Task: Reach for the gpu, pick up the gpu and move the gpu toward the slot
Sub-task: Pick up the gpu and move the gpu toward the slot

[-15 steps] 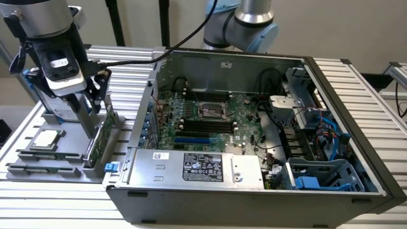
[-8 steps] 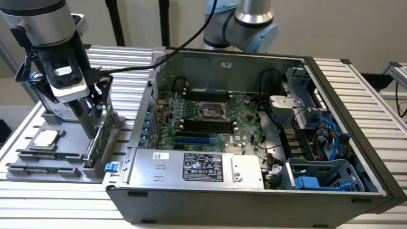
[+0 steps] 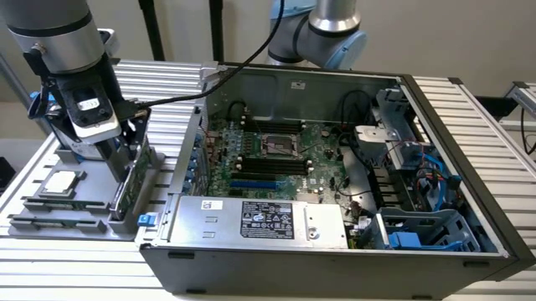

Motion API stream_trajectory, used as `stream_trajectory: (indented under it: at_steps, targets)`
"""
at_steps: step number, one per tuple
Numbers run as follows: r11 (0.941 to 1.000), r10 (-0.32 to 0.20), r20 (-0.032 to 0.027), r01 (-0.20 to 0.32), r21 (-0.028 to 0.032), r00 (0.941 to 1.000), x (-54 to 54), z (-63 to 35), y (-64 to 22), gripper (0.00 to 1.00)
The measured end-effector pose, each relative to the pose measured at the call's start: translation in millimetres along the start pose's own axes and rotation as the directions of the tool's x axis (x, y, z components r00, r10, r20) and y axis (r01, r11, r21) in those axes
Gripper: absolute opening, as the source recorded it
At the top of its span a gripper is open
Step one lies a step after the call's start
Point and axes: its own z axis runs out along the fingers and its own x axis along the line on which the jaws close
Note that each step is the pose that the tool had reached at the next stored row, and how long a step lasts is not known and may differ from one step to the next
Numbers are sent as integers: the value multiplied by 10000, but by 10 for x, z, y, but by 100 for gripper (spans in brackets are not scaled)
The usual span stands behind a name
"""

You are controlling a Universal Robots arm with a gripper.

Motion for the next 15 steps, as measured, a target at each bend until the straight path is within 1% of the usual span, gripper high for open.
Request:
stream_trajectory:
  at_steps: [7, 15]
  targets:
    - [10000, 81, 3, -81, 0, 10000, 2, 127, -5, 48]
    - [9987, 511, 18, -511, 0, 9987, 2, 272, -10, 48]
